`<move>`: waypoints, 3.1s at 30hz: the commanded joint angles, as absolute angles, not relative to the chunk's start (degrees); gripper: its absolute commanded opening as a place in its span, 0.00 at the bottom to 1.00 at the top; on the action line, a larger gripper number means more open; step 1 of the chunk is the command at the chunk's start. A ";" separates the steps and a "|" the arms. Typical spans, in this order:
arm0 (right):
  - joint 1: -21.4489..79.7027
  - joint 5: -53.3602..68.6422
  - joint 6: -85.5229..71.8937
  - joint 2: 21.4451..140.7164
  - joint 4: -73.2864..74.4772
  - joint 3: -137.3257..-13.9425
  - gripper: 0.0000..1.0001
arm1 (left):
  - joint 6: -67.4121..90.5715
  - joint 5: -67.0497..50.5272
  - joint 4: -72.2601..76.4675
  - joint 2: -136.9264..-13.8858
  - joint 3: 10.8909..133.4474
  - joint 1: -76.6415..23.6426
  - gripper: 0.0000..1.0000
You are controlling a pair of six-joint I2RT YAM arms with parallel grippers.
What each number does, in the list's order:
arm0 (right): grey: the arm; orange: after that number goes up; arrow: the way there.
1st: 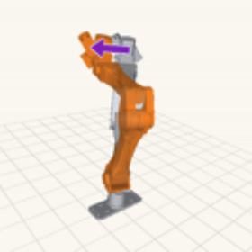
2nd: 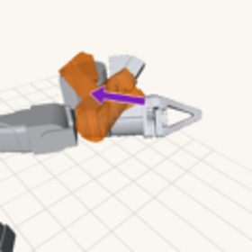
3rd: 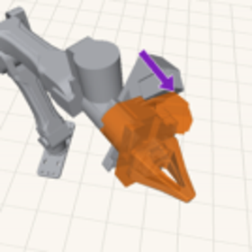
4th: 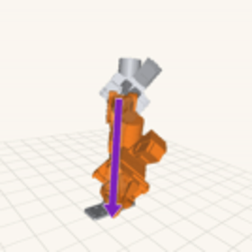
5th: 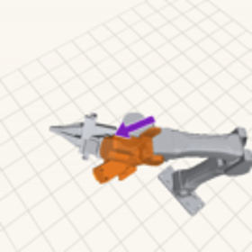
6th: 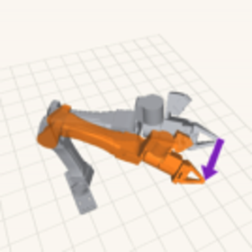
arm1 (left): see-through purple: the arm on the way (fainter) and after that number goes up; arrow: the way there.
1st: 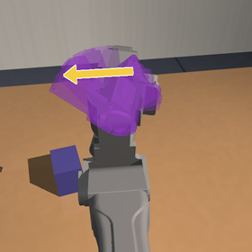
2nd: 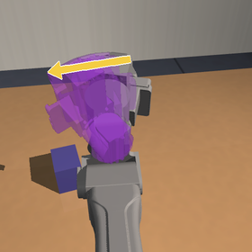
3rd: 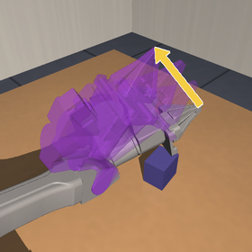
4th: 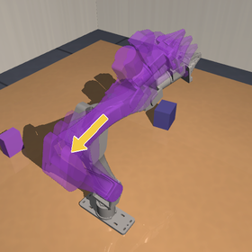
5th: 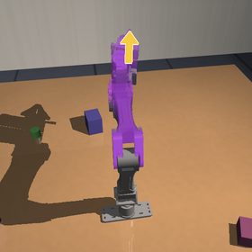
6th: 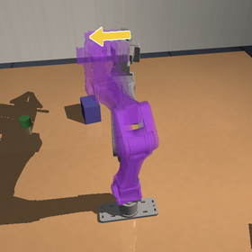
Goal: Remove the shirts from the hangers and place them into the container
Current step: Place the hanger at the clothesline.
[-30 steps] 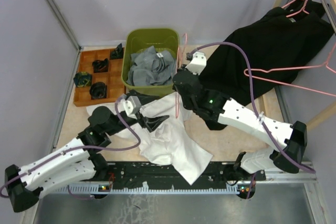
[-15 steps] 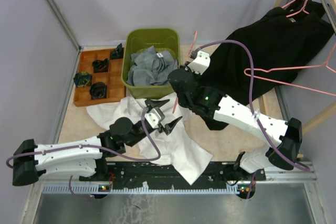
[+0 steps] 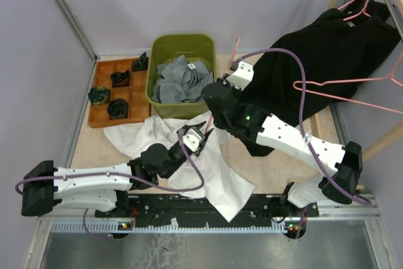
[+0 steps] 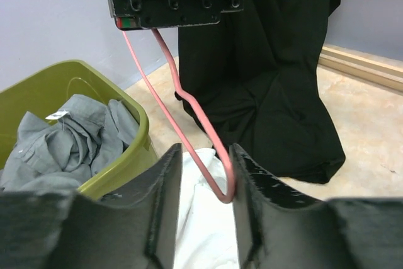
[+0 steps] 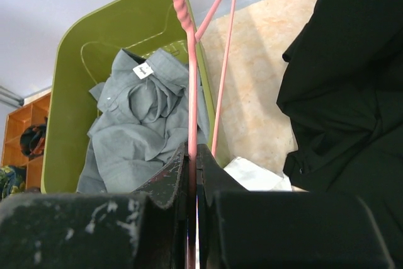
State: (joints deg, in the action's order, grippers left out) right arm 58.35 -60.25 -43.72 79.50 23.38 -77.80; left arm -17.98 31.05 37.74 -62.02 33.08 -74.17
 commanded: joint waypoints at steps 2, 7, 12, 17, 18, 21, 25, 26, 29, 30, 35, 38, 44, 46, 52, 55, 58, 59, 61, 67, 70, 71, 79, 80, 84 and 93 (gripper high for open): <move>58.45 -63.39 -43.73 78.06 19.42 -79.30 0.00 | -17.18 34.30 40.36 -60.91 34.10 -74.59 0.33; 58.45 -61.20 -43.07 77.70 19.05 -78.62 0.00 | -17.78 33.68 40.71 -60.63 34.43 -74.55 0.24; 58.50 -59.32 -42.55 77.70 18.85 -78.14 0.00 | -17.62 32.92 40.20 -60.73 35.04 -74.58 0.08; 58.48 -57.17 -41.61 77.42 18.03 -77.84 0.01 | -17.58 33.95 40.03 -59.83 35.46 -74.55 0.00; 58.45 -56.93 -41.52 77.29 17.80 -77.71 0.02 | -17.58 34.04 39.74 -59.59 35.56 -74.53 0.00; 58.45 -56.84 -41.57 77.08 17.43 -77.37 0.01 | -17.45 33.64 39.33 -58.91 35.46 -74.53 0.00; 58.45 -56.92 -41.87 77.07 17.40 -77.25 0.00 | -17.02 32.70 39.20 -58.45 35.33 -74.53 0.07; 58.45 -56.87 -41.96 77.04 17.47 -77.28 0.00 | -16.78 32.70 39.20 -58.45 35.33 -74.53 0.09; 58.45 -56.78 -42.28 76.91 17.52 -77.21 0.00 | -16.61 32.64 39.45 -58.60 35.37 -74.53 0.16; 58.49 -56.71 -42.40 76.90 17.56 -77.25 0.00 | -16.57 32.83 39.46 -58.75 35.47 -74.49 0.18; 58.45 -56.73 -42.64 76.58 17.67 -77.17 0.00 | -16.61 33.36 40.31 -59.23 35.46 -74.50 0.30; 58.45 -57.16 -43.13 76.55 17.69 -76.99 0.00 | -16.57 33.88 40.69 -59.70 35.90 -74.51 0.35; 58.45 -57.57 -43.94 76.55 18.14 -76.98 0.00 | -16.35 33.53 40.52 -60.92 36.61 -74.49 0.36; 58.45 -57.61 -43.95 76.55 18.40 -76.99 0.00 | -16.27 34.28 40.72 -61.12 36.51 -74.53 0.35; 58.46 -55.95 -43.80 76.27 18.25 -76.19 0.00 | -16.33 36.10 39.70 -60.42 36.61 -74.46 0.00; 58.45 -49.01 -37.50 74.94 14.07 -75.01 0.25 | -14.44 38.73 37.26 -58.59 35.84 -74.47 0.00; 58.45 -39.32 -28.81 71.40 7.08 -71.07 0.47 | -14.52 38.43 33.48 -55.40 34.98 -74.34 0.00; 58.45 -37.13 -27.54 69.95 5.64 -69.78 0.52 | -14.72 37.06 32.11 -54.06 34.85 -74.20 0.00; 58.45 -33.57 -24.45 66.61 1.75 -66.45 0.62 | -14.15 35.72 31.04 -50.37 33.87 -73.76 0.00; 58.38 -21.41 -13.03 54.47 -11.62 -55.05 0.88 | -10.56 34.15 23.70 -43.09 33.56 -70.50 0.00; 58.36 -15.13 -8.14 48.09 -15.04 -49.92 0.90 | -10.00 34.98 21.12 -40.50 34.12 -69.79 0.00; 58.36 -12.73 -6.54 46.34 -15.56 -48.16 0.91 | -10.03 35.32 20.64 -39.63 34.25 -69.66 0.00; 58.44 14.49 5.86 36.95 -12.81 -34.59 0.97 | -9.86 35.21 17.51 -33.48 36.02 -69.26 0.00; 58.45 15.90 6.64 36.20 -12.18 -33.20 0.98 | -9.81 34.73 16.95 -33.03 36.45 -69.24 0.00; 58.37 20.47 10.20 34.19 -8.34 -28.15 0.99 | -9.32 31.88 14.91 -32.13 38.79 -69.23 0.00; 58.42 23.35 11.64 34.02 -6.62 -23.16 0.99 | -3.91 24.55 -2.28 -35.81 51.38 -69.26 0.00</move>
State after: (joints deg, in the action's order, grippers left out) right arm 58.02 19.62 9.06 34.92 -4.58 -23.66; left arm -7.29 29.23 6.28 -34.83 45.60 -69.58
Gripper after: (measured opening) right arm 0.990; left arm 0.027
